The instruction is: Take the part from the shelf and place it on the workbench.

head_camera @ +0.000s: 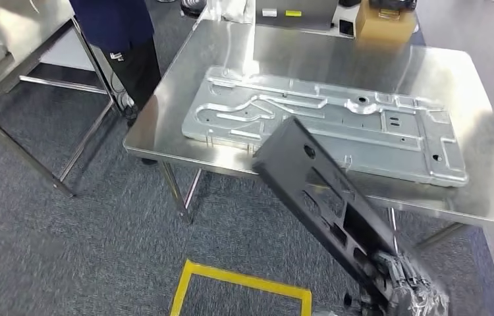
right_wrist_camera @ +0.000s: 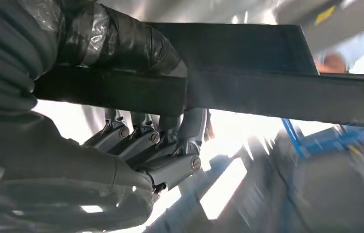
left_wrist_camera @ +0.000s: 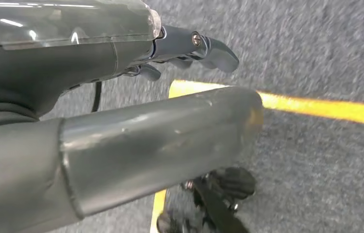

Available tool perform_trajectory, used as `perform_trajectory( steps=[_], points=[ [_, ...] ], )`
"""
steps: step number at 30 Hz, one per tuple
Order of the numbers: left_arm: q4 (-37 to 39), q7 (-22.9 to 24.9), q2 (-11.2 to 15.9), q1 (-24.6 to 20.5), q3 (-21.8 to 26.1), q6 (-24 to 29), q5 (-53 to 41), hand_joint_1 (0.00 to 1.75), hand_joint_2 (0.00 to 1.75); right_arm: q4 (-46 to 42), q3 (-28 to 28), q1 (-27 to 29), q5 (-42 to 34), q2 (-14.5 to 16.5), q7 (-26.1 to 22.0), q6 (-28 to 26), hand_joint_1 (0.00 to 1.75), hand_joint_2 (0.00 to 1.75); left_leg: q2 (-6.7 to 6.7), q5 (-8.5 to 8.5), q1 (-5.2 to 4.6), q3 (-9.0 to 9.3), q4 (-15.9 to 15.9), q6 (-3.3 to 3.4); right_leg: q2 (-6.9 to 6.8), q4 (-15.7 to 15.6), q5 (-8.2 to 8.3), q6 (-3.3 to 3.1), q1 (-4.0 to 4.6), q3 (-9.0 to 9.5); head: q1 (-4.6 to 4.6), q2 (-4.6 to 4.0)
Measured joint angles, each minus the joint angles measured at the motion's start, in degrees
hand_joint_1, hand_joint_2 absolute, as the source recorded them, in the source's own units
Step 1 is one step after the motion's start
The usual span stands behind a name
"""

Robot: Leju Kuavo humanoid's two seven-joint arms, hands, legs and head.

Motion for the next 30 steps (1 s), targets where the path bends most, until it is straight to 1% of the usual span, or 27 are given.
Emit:
perform_trajectory(
  steps=[1, 2, 3, 4, 5, 6, 7, 8, 9, 10, 12, 13, 14, 15, 16, 17, 18, 19, 20, 22, 23, 24, 25, 27, 28, 29, 30],
  points=[
    [0.1, 0.1, 0.0, -0.1, -0.2, 0.0, -0.3, 0.00, 0.00, 0.7, 0.3, -1.2, 3.9, -1.0, 1.6, 0.0, 1.75, 1.75, 0.03, -0.40, 0.03, 0.64, -0.3, 0.03, -0.02, 3.6, -1.35, 0.30, -0.23, -2.84, 0.01, 0.00],
    [0.2, 0.2, 0.1, -0.3, -0.3, 0.0, -0.5, 0.00, 0.00, 1.4, 0.6, -2.0, 6.5, -2.0, 2.8, 0.3, 1.75, 1.75, -0.02, -0.88, 0.07, 1.30, -0.4, -0.02, -0.05, 6.0, -2.38, 0.54, -0.47, -5.28, 0.01, 0.00],
    [0.2, 0.3, 0.1, -0.4, -0.5, 0.0, -0.6, 0.00, 0.00, 2.0, 0.8, -2.5, 7.5, -2.8, 3.4, 0.5, 1.75, 1.75, -0.17, -1.45, 0.14, 2.09, -0.4, -0.12, -0.07, 6.8, -2.49, 0.73, -0.68, -6.93, 0.01, 0.00],
    [0.3, 0.4, 0.1, -0.4, -0.6, 0.0, -0.6, 0.00, 0.00, 2.5, 0.8, -2.9, 7.8, -3.5, 3.4, 0.7, 1.75, 1.75, -0.35, -2.11, 0.23, 3.04, -0.4, -0.25, -0.10, 5.7, -1.34, 0.89, -0.87, -7.71, 0.01, 0.00],
    [0.4, 0.5, 0.1, -0.3, -0.7, 0.0, -0.7, 0.00, 0.00, 3.0, 0.8, -3.5, 7.8, -4.1, 2.7, 0.9, 1.75, 1.75, -0.47, -2.82, 0.33, 4.04, -0.4, -0.42, -0.16, 3.0, 1.02, 1.01, -1.00, -7.68, 0.01, 0.00],
    [0.6, 0.5, 0.1, -0.2, -0.8, 0.0, -0.9, 0.00, 0.00, 3.6, 0.4, -4.2, 7.8, -4.6, 0.9, 1.2, 1.75, 1.75, -0.51, -3.56, 0.41, 4.89, -0.4, -0.64, -0.32, -0.6, 4.67, 1.01, -1.08, -7.41, 0.02, 0.00],
    [0.7, 0.5, 0.1, -0.2, -0.9, -0.1, -1.1, 0.00, 0.00, 4.5, -0.3, -5.1, 7.8, -5.1, -1.7, 1.7, 1.75, 1.75, -0.53, -4.23, 0.44, 5.63, -0.5, -0.93, -0.54, -3.6, 7.43, 0.88, -0.96, -7.17, 0.02, 0.00],
    [0.8, 0.6, 0.2, -0.3, -1.0, -0.1, -1.3, 0.00, 0.00, 5.4, -1.1, -6.2, 7.8, -5.6, -4.6, 2.3, 1.75, 1.75, -0.50, -4.77, 0.45, 5.96, -0.6, -1.28, -0.72, -5.5, 9.35, 0.53, -0.75, -7.03, 0.02, 0.00],
    [0.9, 0.6, 0.3, -0.4, -1.2, -0.2, -1.6, 0.00, 0.00, 6.5, -1.9, -7.2, 7.8, -6.2, -6.7, 3.1, 1.75, 1.75, -0.46, -5.05, 0.41, 6.37, -0.6, -1.68, -0.80, -6.4, 10.38, 0.00, -0.50, -7.05, 0.04, 0.00],
    [1.0, 0.6, 0.4, -0.6, -1.4, -0.3, -1.7, 0.00, 0.00, 7.6, -2.5, -8.3, 7.8, -7.2, -7.2, 4.1, 1.75, 1.75, -0.42, -5.06, 0.37, 6.76, -0.7, -2.10, -0.77, -6.6, 9.92, -0.59, -0.27, -6.95, 0.04, 0.00],
    [1.2, 0.7, 0.6, -1.0, -1.8, -0.5, -1.9, 0.00, 0.00, 9.5, -2.0, -10.9, 7.8, -10.0, -3.1, 6.4, 1.75, 1.75, -0.32, -4.61, 0.38, 6.86, 0.4, -2.71, -0.52, -7.2, 9.80, -1.67, -0.32, -5.92, 0.06, 0.00],
    [1.3, 0.7, 0.7, -1.2, -1.9, -0.7, -2.0, 0.00, 0.00, 10.3, -1.3, -12.3, 7.8, -11.7, 0.3, 7.5, 1.75, 1.75, -0.32, -4.43, 0.41, 5.88, 2.4, -2.80, -0.47, -7.5, 9.57, -2.15, -0.40, -5.25, 0.04, 0.00],
    [1.4, 0.7, 0.8, -1.3, -2.0, -0.7, -2.0, 0.00, 0.00, 11.1, -0.3, -13.8, 7.8, -13.3, 3.1, 8.2, 1.75, 1.75, -0.33, -4.78, 0.45, 4.14, 5.5, -2.80, -0.42, -7.8, 9.32, -2.57, -0.44, -4.57, 0.04, 0.00],
    [1.5, 0.7, 0.9, -1.4, -2.0, -0.8, -2.1, 0.00, 0.00, 11.7, 0.7, -15.0, 7.8, -14.7, 5.2, 8.7, 1.75, 1.75, -0.34, -5.76, 0.45, 1.81, 9.2, -2.76, -0.40, -8.0, 8.91, -2.92, -0.38, -3.99, 0.03, 0.00],
    [1.6, 0.7, 0.9, -1.4, -2.1, -0.8, -2.1, 0.00, 0.00, 12.4, 1.6, -16.1, 7.8, -16.0, 7.1, 9.2, 1.75, 1.75, -0.33, -7.34, 0.42, -0.82, 12.7, -2.80, -0.35, -8.0, 8.43, -3.19, -0.26, -3.46, 0.02, 0.00],
    [1.7, 0.7, 1.0, -1.3, -2.1, -0.8, -2.1, 0.00, 0.00, 12.9, 2.9, -17.1, 7.8, -17.3, 9.2, 9.9, 1.75, 1.75, -0.33, -8.91, 0.36, -3.17, 15.3, -2.82, -0.28, -8.1, 7.92, -3.33, -0.12, -2.88, 0.03, 0.00],
    [1.7, 0.7, 1.1, -1.2, -2.1, -0.8, -2.1, 0.00, 0.00, 13.5, 4.5, -18.1, 7.8, -18.7, 12.4, 10.6, 1.75, 1.75, -0.33, -9.80, 0.27, -4.91, 16.3, -2.78, -0.16, -8.1, 7.38, -3.38, 0.03, -2.23, 0.02, 0.00],
    [1.7, 0.7, 1.1, -1.1, -2.2, -0.8, -2.2, 0.00, 0.00, 14.1, 6.6, -19.2, 7.8, -20.4, 16.5, 11.4, 1.75, 1.75, -0.33, -9.40, 0.15, -5.88, 15.6, -2.65, -0.05, -8.1, 6.84, -3.38, 0.18, -1.49, 0.02, 0.00],
    [1.8, 0.7, 1.2, -1.0, -2.3, -0.8, -2.2, 0.00, 0.00, 14.7, 8.9, -20.3, 7.8, -22.1, 20.6, 11.9, 1.75, 1.75, -0.33, -7.54, -0.01, -6.04, 13.2, -2.34, 0.03, -8.1, 6.28, -3.33, 0.32, -0.70, 0.02, 0.00],
    [1.8, 0.7, 1.5, -0.9, -2.4, -0.8, -2.2, 0.00, 0.00, 15.9, 12.8, -22.0, 7.8, -24.7, 25.6, 12.3, 1.75, 1.75, -0.36, -1.64, -0.54, -5.24, 6.6, -1.40, 0.04, -8.1, 5.12, -3.12, 0.60, 0.79, 0.05, 0.00],
    [1.9, 0.8, 1.6, -0.8, -2.4, -0.8, -2.2, 0.00, 0.00, 16.5, 14.0, -22.4, 7.8, -25.6, 26.2, 12.3, 1.75, 1.75, -0.47, -0.02, -0.87, -4.84, 4.3, -0.97, 0.12, -8.1, 4.60, -2.85, 0.66, 1.27, 0.01, 0.00],
    [1.9, 0.8, 1.7, -0.8, -2.4, -0.8, -2.2, 0.00, 0.00, 17.1, 14.8, -22.7, 7.8, -26.2, 26.0, 12.2, 1.75, 1.75, -0.59, 0.84, -1.15, -4.60, 3.0, -0.60, 0.20, -8.2, 4.14, -2.51, 0.68, 1.64, -0.02, 0.00],
    [2.0, 0.9, 1.8, -0.7, -2.4, -0.8, -2.2, 0.00, 0.00, 17.6, 15.2, -22.7, 7.8, -26.6, 25.6, 12.1, 1.75, 1.75, -0.74, 0.73, -1.31, -4.45, 2.7, -0.30, 0.29, -8.0, 4.10, -2.10, 0.69, 1.95, -0.06, 0.00],
    [2.2, 0.9, 1.9, -0.7, -2.4, -0.8, -2.2, 0.00, 0.00, 18.4, 15.4, -22.6, 7.8, -27.5, 24.8, 11.8, 1.75, 1.75, -0.89, 1.09, -1.16, -3.10, 1.6, 0.35, 0.35, -7.1, 4.14, -1.37, 0.62, 2.55, -0.10, 0.00],
    [2.2, 0.9, 1.9, -0.7, -2.4, -0.9, -2.2, 0.00, 0.00, 18.7, 15.2, -22.6, 7.8, -27.9, 24.5, 11.5, 1.75, 1.75, -0.90, 1.28, -0.98, -2.25, 1.1, 0.66, 0.31, -5.9, 4.04, -1.04, 0.59, 2.42, -0.08, 0.00],
    [2.3, 0.9, 1.9, -0.7, -2.4, -0.9, -2.2, 0.00, 0.00, 19.0, 15.0, -22.7, 7.8, -28.3, 24.1, 11.1, 1.75, 1.75, -0.87, 1.25, -0.84, -1.45, 0.8, 0.88, 0.26, -4.1, 3.35, -0.67, 0.48, 1.59, -0.06, 0.00],
    [2.3, 0.9, 1.8, -0.8, -2.4, -1.0, -2.2, 0.00, 0.00, 19.2, 14.7, -22.7, 7.8, -28.7, 23.8, 10.8, 1.75, 1.75, -0.81, 1.12, -0.76, -0.94, 0.5, 1.00, 0.21, -1.4, 2.20, -0.31, 0.28, -0.09, -0.04, 0.00]
  ],
)
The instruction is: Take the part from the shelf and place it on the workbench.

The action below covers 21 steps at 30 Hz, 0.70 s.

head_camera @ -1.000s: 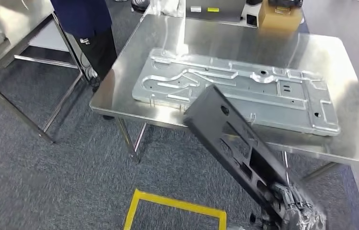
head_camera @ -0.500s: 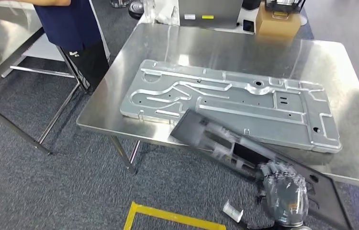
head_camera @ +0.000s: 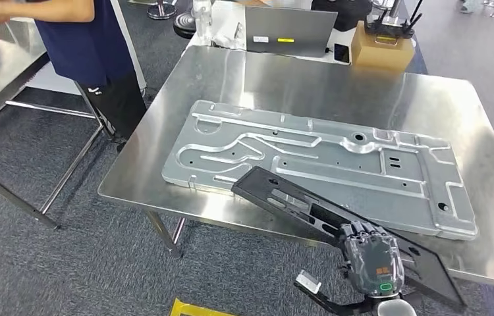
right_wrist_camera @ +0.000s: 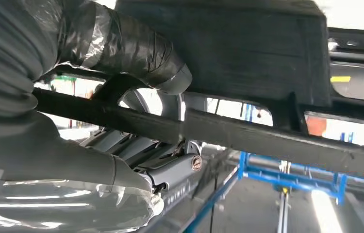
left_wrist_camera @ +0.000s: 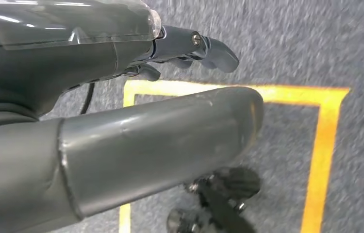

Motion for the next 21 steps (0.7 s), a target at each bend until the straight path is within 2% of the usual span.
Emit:
perform_trajectory(
  steps=[2, 3, 4, 5, 7, 9, 11, 13, 14, 15, 17, 18, 19, 20, 21],
  points=[
    [0.0, -0.1, 0.0, -0.1, 0.0, 0.0, 0.1, 0.00, 0.00, 0.4, -0.4, 0.0, 0.0, -0.4, -0.5, -0.4, 1.75, 1.75, 0.02, -0.64, 0.07, 0.54, -0.1, 0.05, -0.10, 6.1, -2.82, 0.74, -0.46, -4.78, 0.02, 0.00],
    [0.1, -0.2, 0.0, 0.0, 0.0, -0.1, 0.1, 0.00, 0.00, 0.5, -0.6, 0.0, 0.0, -0.6, -0.9, -0.4, 1.75, 1.75, 0.01, -1.05, 0.11, 0.87, -0.1, -0.05, -0.17, 7.9, -3.64, 1.02, -0.73, -6.85, 0.02, 0.00],
    [0.2, -0.3, 0.0, 0.0, 0.0, -0.1, 0.1, 0.00, 0.00, 0.5, -1.0, 0.0, 0.0, -0.8, -1.5, -0.5, 1.75, 1.75, -0.01, -1.52, 0.18, 1.35, -0.1, -0.20, -0.22, 8.1, -3.35, 1.25, -0.97, -8.07, 0.02, 0.00],
    [0.2, -0.5, 0.0, 0.1, 0.0, -0.2, 0.1, 0.00, 0.00, 0.4, -1.5, 0.0, 0.0, -1.0, -2.2, -0.6, 1.75, 1.75, -0.04, -2.05, 0.29, 2.00, -0.1, -0.38, -0.27, 6.5, -1.88, 1.43, -1.18, -8.46, 0.02, 0.00],
    [0.4, -0.8, 0.0, 0.0, 0.0, -0.3, 0.2, 0.00, 0.00, 0.0, -2.7, 0.0, 0.0, -1.4, -3.6, -0.5, 1.75, 1.75, -0.10, -3.22, 0.50, 3.53, -0.1, -0.90, -0.49, -0.2, 3.85, 1.57, -1.41, -7.16, 0.02, 0.00],
    [0.5, -1.1, 0.0, -0.1, 0.0, -0.3, 0.2, 0.00, 0.00, -0.7, -3.8, -0.2, 0.0, -1.7, -4.5, 0.0, 1.75, 1.75, -0.16, -4.20, 0.55, 4.46, -0.3, -1.69, -0.83, -4.8, 7.21, 0.99, -1.09, -6.19, 0.10, 0.00],
    [0.6, -1.4, 0.0, -0.3, 0.0, -0.3, 0.3, 0.00, 0.00, -1.3, -4.6, -0.3, 0.0, -2.1, -4.8, 0.5, 1.75, 1.75, -0.14, -4.46, 0.44, 5.00, -0.2, -2.54, -0.85, -5.5, 7.23, -0.15, -0.76, -5.96, 0.15, 0.00],
    [0.7, -1.5, 0.0, -0.5, 0.0, -0.3, 0.3, 0.00, 0.00, -1.9, -5.2, -0.4, 0.0, -2.4, -4.9, 0.6, 1.75, 1.75, 0.06, -4.32, 0.44, 4.87, 1.2, -3.07, -0.63, -5.9, 7.15, -1.18, -0.94, -5.05, 0.13, 0.00],
    [0.7, -1.6, 0.0, -0.6, 0.0, -0.3, 0.3, 0.00, 0.00, -2.1, -5.4, -0.5, 0.0, -2.5, -4.9, 0.6, 1.75, 1.75, 0.15, -4.42, 0.47, 3.81, 3.3, -3.21, -0.61, -6.1, 6.91, -1.64, -0.99, -4.46, 0.11, 0.00],
    [0.8, -1.6, 0.0, -0.7, 0.0, -0.4, 0.3, 0.00, 0.00, -2.2, -5.5, -0.6, 0.0, -2.6, -4.9, 0.6, 1.75, 1.75, 0.24, -5.04, 0.52, 1.96, 6.4, -3.28, -0.61, -6.3, 6.64, -2.01, -1.01, -3.88, 0.09, 0.00],
    [0.9, -1.7, 0.0, -0.8, 0.0, -0.5, 0.3, 0.00, 0.00, -2.4, -5.5, -1.0, 0.0, -2.8, -4.5, 0.8, 1.75, 1.75, 0.31, -7.72, 0.53, -3.04, 13.6, -3.34, -0.61, -6.5, 5.81, -2.50, -0.83, -2.94, 0.05, 0.00],
    [0.9, -1.8, 0.0, -0.8, 0.0, -0.6, 0.3, 0.00, 0.00, -2.3, -5.5, -1.2, 0.0, -2.9, -4.2, 0.9, 1.75, 1.75, 0.31, -9.13, 0.51, -5.30, 16.1, -3.32, -0.56, -6.5, 5.32, -2.59, -0.73, -2.43, 0.06, 0.00],
    [0.9, -1.8, 0.0, -0.8, 0.0, -0.6, 0.2, 0.00, 0.00, -2.2, -5.4, -1.4, 0.0, -3.1, -4.0, 1.1, 1.75, 1.75, 0.31, -9.72, 0.48, -6.83, 16.8, -3.23, -0.50, -6.5, 4.77, -2.61, -0.63, -1.78, 0.05, 0.00],
    [0.9, -1.9, 0.0, -0.7, 0.0, -0.7, 0.2, 0.00, 0.00, -2.2, -5.4, -1.6, 0.0, -3.2, -3.8, 1.3, 1.75, 1.75, 0.31, -9.09, 0.42, -7.50, 15.7, -3.09, -0.44, -6.5, 4.19, -2.58, -0.54, -1.02, 0.06, 0.00],
    [0.9, -1.9, 0.0, -0.7, 0.0, -0.7, 0.2, 0.00, 0.00, -2.1, -5.4, -1.8, 0.0, -3.4, -3.7, 1.4, 1.75, 1.75, 0.31, -7.07, 0.31, -7.39, 12.9, -2.79, -0.42, -6.5, 3.56, -2.53, -0.45, -0.18, 0.06, 0.00]
  ],
)
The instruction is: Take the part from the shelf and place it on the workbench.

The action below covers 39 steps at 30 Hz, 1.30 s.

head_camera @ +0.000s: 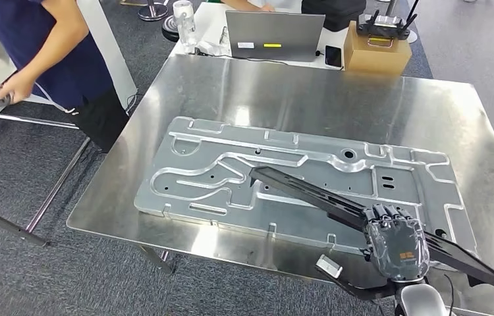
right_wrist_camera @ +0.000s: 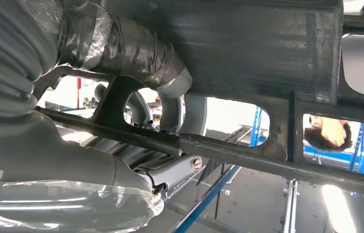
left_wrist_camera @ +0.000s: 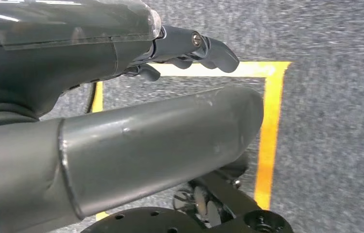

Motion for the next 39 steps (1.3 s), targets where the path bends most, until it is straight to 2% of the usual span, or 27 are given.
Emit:
perform_trajectory(
  steps=[2, 3, 4, 7, 10, 12, 15, 16, 17, 19, 20, 21, 23, 25, 26, 27, 29, 30, 31, 32, 34, 36, 38, 39],
  points=[
    [0.0, -0.1, 0.1, 0.1, 0.0, -0.1, 0.0, 0.00, 0.00, 0.1, 0.1, -0.4, 0.0, -0.2, 0.3, 0.2, 1.75, 1.75, 0.03, 6.00, -0.43, 1.03, -6.9, 0.95, 0.05, 0.0, -1.20, 0.25, 0.15, 1.32, 0.02, 0.00],
    [0.0, -0.2, 0.2, 0.1, 0.0, -0.1, 0.0, 0.00, 0.00, 0.3, 0.3, -0.8, 0.0, -0.4, 0.6, 0.4, 1.75, 1.75, -0.01, 7.86, -0.67, 1.46, -9.2, 1.34, 0.14, -0.1, -1.74, 0.52, 0.21, 1.69, 0.02, 0.00],
    [0.1, -0.2, 0.3, 0.2, 0.0, -0.2, 0.0, 0.00, 0.00, 0.4, 0.5, -1.3, 0.0, -0.6, 1.1, 0.7, 1.75, 1.75, -0.06, 8.87, -0.86, 1.71, -10.5, 1.61, 0.25, -0.1, -2.06, 0.87, 0.22, 2.07, 0.01, 0.00],
    [0.2, -0.4, 0.4, 0.2, -0.1, -0.2, -0.1, 0.00, 0.00, 0.8, 1.3, -2.5, 0.0, -1.4, 2.3, 1.5, 1.75, 1.75, -0.17, 8.86, -0.90, 2.35, -11.4, 1.88, 0.46, 0.2, -1.79, 1.76, 0.25, 2.77, -0.01, 0.00],
    [0.2, -0.5, 0.4, 0.2, -0.1, -0.2, -0.1, 0.00, 0.00, 0.9, 1.4, -2.7, 0.0, -1.6, 2.4, 1.6, 1.75, 1.75, -0.15, 8.86, -0.86, 2.48, -11.6, 1.96, 0.48, 0.3, -1.61, 1.87, 0.27, 2.78, 0.01, 0.00],
    [0.3, -0.5, 0.4, 0.1, -0.2, -0.2, -0.2, 0.00, 0.00, 1.2, 2.1, -3.9, 0.0, -2.1, 2.7, 2.0, 1.75, 1.75, -0.14, 8.77, -0.63, 3.91, -12.3, 2.22, 0.42, 1.5, -1.61, 2.11, 0.15, 2.57, -0.01, 0.00],
    [0.4, -0.6, 0.4, -0.4, -0.4, -0.4, -0.3, 0.00, 0.00, 3.1, 4.4, -8.2, 0.0, -2.7, 1.2, 3.6, 1.75, 1.75, -0.28, 6.93, -0.40, 7.46, -13.3, 2.65, 0.16, 12.2, -5.92, 3.31, -0.42, -5.86, 0.02, 0.00],
    [0.4, -0.6, 0.4, -0.4, -0.5, -0.4, -0.3, 0.00, 0.00, 3.8, 4.9, -9.2, 0.0, -2.7, 0.2, 4.3, 1.75, 1.75, -0.42, 6.03, -0.37, 8.50, -13.4, 2.58, 0.11, 13.8, -6.75, 3.63, -0.62, -8.52, 0.03, 0.00],
    [0.5, -0.6, 0.4, -0.4, -0.5, -0.4, -0.4, 0.00, 0.00, 4.2, 5.1, -9.6, 0.0, -2.6, -0.9, 4.8, 1.75, 1.75, -0.56, 5.33, -0.34, 9.43, -13.4, 2.42, 0.07, 11.7, -5.28, 3.69, -0.72, -8.79, 0.03, 0.00],
    [0.5, -0.6, 0.4, -0.4, -0.5, -0.4, -0.4, 0.00, 0.00, 5.4, 5.0, -10.0, 0.0, -2.1, -3.3, 5.6, 1.75, 1.75, -0.77, 3.92, -0.29, 11.24, -13.2, 1.93, 0.00, 5.3, 1.03, 3.53, -0.78, -8.38, 0.00, 0.00],
    [0.6, -0.7, 0.4, -0.4, -0.6, -0.4, -0.3, 0.00, 0.44, 6.2, 4.8, -10.2, 0.0, -1.7, -4.5, 5.9, 1.31, 1.31, -0.88, 3.28, -0.32, 11.81, -13.1, 1.57, -0.07, 3.1, 3.50, 3.21, -0.62, -8.18, 0.07, 0.00],
    [0.6, -0.7, 0.4, -0.4, -0.6, -0.4, -0.3, 0.00, 0.87, 6.9, 4.5, -10.3, 0.0, -1.2, -5.7, 6.1, 0.87, 0.87, -0.96, 2.68, -0.35, 12.13, -13.0, 1.17, -0.11, 2.1, 5.17, 2.75, -0.47, -8.12, 0.11, 0.00],
    [0.6, -0.8, 0.4, -0.5, -0.8, 0.0, -0.5, 0.00, 1.75, 8.1, 3.6, -10.5, 0.0, -0.1, -7.6, 6.3, 0.00, 0.00, -1.05, 2.10, -0.42, 12.45, -12.7, 0.43, -0.12, 1.9, 5.13, 1.65, -0.21, -7.86, 0.19, 0.00],
    [0.6, -0.4, 0.5, -0.5, -1.2, 0.5, -1.0, 0.00, 1.75, 9.0, 2.4, -10.4, 0.0, 1.3, -9.1, 6.2, 0.00, 0.00, -0.75, 1.58, -0.35, 12.35, -11.3, -0.10, -0.07, 1.4, 4.78, 0.76, -0.32, -6.96, 0.14, 0.00],
    [0.7, -0.3, 0.5, -0.5, -1.4, 0.7, -1.1, 0.00, 1.75, 9.4, 1.9, -10.3, 0.0, 2.0, -9.6, 6.1, 0.00, 0.00, -0.55, 0.76, -0.28, 11.50, -9.4, -0.35, -0.06, 1.1, 4.57, 0.38, -0.37, -6.41, 0.14, 0.00],
    [0.7, -0.3, 0.5, -0.5, -1.5, 0.7, -1.0, 0.00, 1.75, 9.8, 1.4, -10.2, 0.0, 2.6, -9.9, 6.0, 0.00, 0.00, -0.33, -0.54, -0.22, 9.93, -6.6, -0.59, -0.09, 0.8, 4.33, 0.09, -0.37, -5.93, 0.14, 0.00],
    [0.8, -0.5, 0.5, -0.5, -1.6, 0.4, -0.6, 0.00, 1.75, 10.3, 0.9, -9.9, 0.0, 3.6, -10.4, 5.9, 0.00, 0.00, -0.14, -3.32, -0.17, 5.45, 0.2, -0.93, -0.11, 0.7, 3.75, -0.28, -0.24, -5.31, 0.14, 0.00],
    [0.8, -0.6, 0.5, -0.5, -1.6, 0.3, -0.4, 0.00, 1.75, 10.6, 0.7, -9.7, 0.0, 4.0, -10.5, 5.9, 0.00, 0.00, -0.11, -3.63, -0.17, 3.55, 2.3, -0.98, -0.09, 0.7, 3.40, -0.35, -0.17, -4.96, 0.14, 0.00],
    [0.8, -0.6, 0.5, -0.4, -1.6, 0.2, -0.4, 0.00, 1.75, 10.9, 0.6, -9.5, 0.0, 4.3, -10.5, 5.8, 0.00, 0.00, -0.11, -2.68, -0.17, 2.45, 2.6, -0.93, -0.06, 0.7, 3.04, -0.37, -0.10, -4.52, 0.13, 0.00],
    [0.8, -0.6, 0.6, -0.3, -1.6, 0.1, -0.4, 0.00, 1.75, 11.1, 0.4, -9.3, 0.0, 4.7, -10.6, 5.8, 0.00, 0.00, -0.11, -0.40, -0.18, 2.30, 0.7, -0.76, -0.02, 0.7, 2.65, -0.36, -0.03, -3.96, 0.13, 0.00],
    [0.8, -0.6, 0.6, -0.3, -1.7, 0.0, -0.3, 0.00, 1.75, 11.5, 0.1, -9.2, 0.0, 5.1, -10.6, 5.8, 0.00, 0.00, -0.04, 5.22, -0.34, 3.68, -6.1, -0.11, 0.01, 0.6, 1.92, -0.21, 0.08, -2.78, 0.14, 0.00],
    [0.8, -0.6, 0.7, -0.4, -1.7, 0.0, -0.3, 0.00, 1.75, 11.8, 0.0, -9.2, 0.0, 5.4, -10.6, 5.7, 0.00, 0.00, 0.03, 7.34, -0.73, 4.45, -10.8, 0.63, 0.04, 0.6, 1.54, 0.20, 0.15, -2.43, 0.14, 0.00],
    [0.8, -0.7, 0.8, -0.3, -1.8, 0.0, -0.2, 0.00, 1.75, 12.1, -0.1, -9.1, 0.0, 5.7, -10.6, 5.6, 0.00, 0.00, -0.01, 7.42, -0.96, 4.42, -11.8, 1.14, 0.09, 0.4, 1.40, 0.82, 0.21, -2.48, 0.13, 0.00],
    [0.8, -0.7, 0.8, -0.2, -1.8, 0.0, -0.2, 0.00, 1.75, 12.2, -0.2, -9.0, 0.0, 5.7, -10.7, 5.6, 0.00, 0.00, -0.04, 8.10, -0.74, 4.70, -12.1, 1.39, 0.12, 0.3, 1.19, 1.14, 0.28, -2.36, 0.13, 0.00]
  ],
)
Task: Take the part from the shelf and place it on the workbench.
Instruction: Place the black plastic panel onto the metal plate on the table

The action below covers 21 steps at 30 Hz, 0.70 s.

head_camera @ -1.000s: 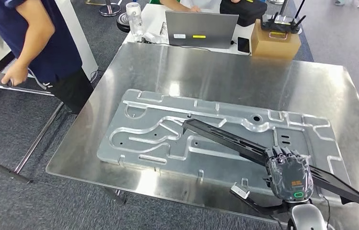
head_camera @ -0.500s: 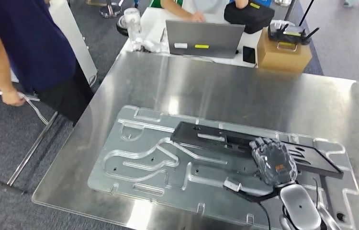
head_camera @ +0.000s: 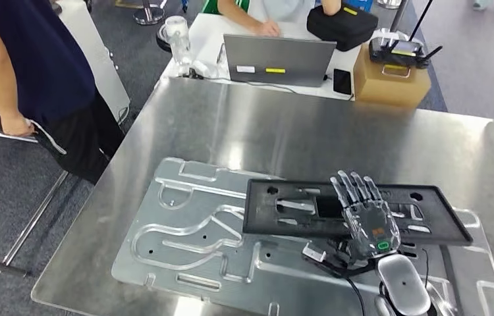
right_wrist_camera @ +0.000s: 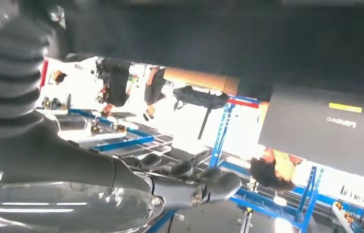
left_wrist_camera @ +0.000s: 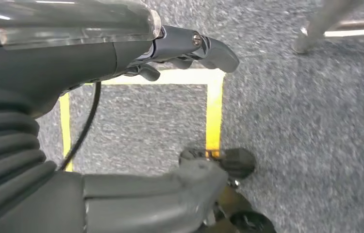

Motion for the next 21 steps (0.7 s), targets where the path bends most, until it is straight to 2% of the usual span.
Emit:
perform_trajectory(
  steps=[2, 4, 5, 6, 7, 8, 10, 11, 12, 14, 16, 17, 18, 20, 21],
  points=[
    [0.0, 0.0, 0.0, 0.0, 0.0, 0.0, 0.0, 0.00, 1.75, 0.1, -0.3, -0.1, 0.0, 0.1, 0.0, -0.1, 0.00, 0.00, 0.03, 0.37, 0.41, 0.63, -1.0, 0.38, 0.00, 1.4, -1.18, 0.61, 0.04, -0.47, 0.01, 0.00],
    [0.0, 0.0, 0.0, -0.2, 0.0, 0.0, 0.0, 0.00, 1.75, 0.2, -0.5, -0.1, 0.0, 0.1, 0.0, -0.2, 0.00, 0.00, 0.05, 0.44, 0.56, 1.05, -1.6, 0.72, -0.03, 7.3, -4.13, 1.14, -0.16, -3.41, 0.04, 0.00],
    [0.0, 0.0, 0.0, -0.3, 0.0, 0.0, 0.0, 0.00, 1.31, 0.3, -0.5, -0.1, 0.0, 0.2, 0.0, -0.2, 0.00, 0.00, 0.06, 0.36, 0.56, 1.12, -1.6, 0.86, -0.03, 11.1, -5.61, 1.35, -0.32, -5.50, 0.03, 0.00],
    [0.0, 0.0, 0.0, -0.3, 0.0, 0.0, 0.0, 0.00, 0.87, 0.5, -0.6, 0.0, 0.0, 0.2, 0.0, -0.2, 0.00, 0.00, 0.05, 0.24, 0.55, 1.18, -1.5, 0.91, -0.05, 13.9, -6.31, 1.54, -0.47, -7.23, 0.03, 0.00],
    [0.0, 0.0, 0.0, -0.2, 0.0, 0.0, 0.0, 0.00, 0.44, 0.6, -0.6, 0.1, 0.0, 0.2, 0.0, -0.2, 0.00, 0.00, 0.04, 0.11, 0.56, 1.30, -1.5, 0.90, -0.06, 14.9, -5.90, 1.69, -0.61, -8.11, 0.03, 0.00],
    [0.0, 0.0, 0.0, -0.2, 0.0, 0.0, 0.0, 0.00, 0.00, 0.7, -0.6, 0.1, 0.0, 0.2, 0.0, -0.2, 0.00, 0.00, 0.01, -0.04, 0.57, 1.49, -1.4, 0.84, -0.10, 13.8, -4.37, 1.79, -0.73, -7.83, 0.03, 0.00],
    [0.0, 0.0, 0.0, -0.2, 0.0, -0.1, 0.0, 0.00, 0.00, 0.7, -0.6, 0.1, 0.0, 0.2, -0.1, -0.2, 0.00, 0.00, -0.06, -0.49, 0.60, 1.99, -1.3, 0.58, -0.16, 6.5, 0.04, 1.73, -0.90, -4.63, 0.03, 0.00],
    [0.0, 0.1, -0.1, -0.2, 0.0, -0.1, 0.0, 0.00, 0.00, 0.7, -0.7, 0.1, 0.0, 0.3, -0.2, -0.2, 0.00, 0.00, -0.12, -0.73, 0.52, 2.12, -1.1, 0.35, -0.16, 3.0, 1.46, 1.55, -0.83, -3.04, 0.03, 0.00],
    [0.0, 0.1, -0.1, -0.2, -0.1, -0.1, 0.0, 0.00, 0.00, 0.8, -0.7, 0.1, 0.0, 0.3, -0.3, -0.2, 0.00, 0.00, -0.16, -0.91, 0.44, 2.15, -1.0, 0.11, -0.14, 0.7, 2.15, 1.34, -0.73, -2.02, 0.03, 0.00],
    [0.0, 0.2, -0.1, -0.3, -0.1, -0.1, 0.0, 0.00, 0.00, 0.8, -0.7, 0.2, 0.0, 0.3, -0.3, -0.2, 0.00, 0.00, -0.20, -1.03, 0.33, 2.11, -1.0, -0.48, -0.03, -0.3, 2.06, 0.85, -0.41, -1.73, 0.02, 0.00],
    [0.0, 0.2, 0.0, -0.3, -0.1, -0.1, 0.0, 0.00, 0.00, 0.8, -0.7, 0.2, 0.0, 0.4, -0.4, -0.2, 0.00, 0.00, -0.15, -1.49, 0.38, 2.11, -0.7, -1.08, -0.03, -0.7, 2.25, 0.19, -0.69, -1.48, 0.01, 0.00],
    [0.1, 0.2, 0.0, -0.3, -0.1, -0.1, 0.0, 0.00, 0.00, 0.8, -0.7, 0.2, 0.0, 0.4, -0.4, -0.2, 0.00, 0.00, -0.09, -2.33, 0.40, 1.73, 0.4, -1.37, -0.08, -1.0, 2.36, -0.18, -0.85, -1.25, 0.01, 0.00],
    [0.1, 0.2, 0.0, -0.3, -0.1, -0.1, 0.0, 0.00, 0.00, 0.8, -0.7, 0.2, 0.0, 0.4, -0.4, -0.2, 0.00, 0.00, -0.05, -3.66, 0.47, 0.85, 2.5, -1.61, -0.17, -1.3, 2.44, -0.49, -1.02, -1.04, -0.01, 0.00],
    [0.1, 0.2, 0.0, -0.3, -0.1, -0.1, -0.1, 0.00, 0.00, 0.8, -0.7, 0.3, 0.0, 0.6, -0.4, -0.2, 0.00, 0.00, 0.02, -7.30, 0.64, -2.70, 10.1, -2.04, -0.31, -1.3, 2.38, -0.82, -0.93, -0.92, -0.01, 0.00],
    [0.1, 0.2, 0.0, -0.2, -0.1, -0.1, 0.0, 0.00, 0.00, 0.8, -0.7, 0.3, 0.0, 0.6, -0.4, -0.2, 0.00, 0.00, 0.03, -8.48, 0.71, -4.46, 13.5, -2.19, -0.34, -1.3, 2.33, -0.88, -0.90, -0.93, -0.01, 0.00]
  ],
)
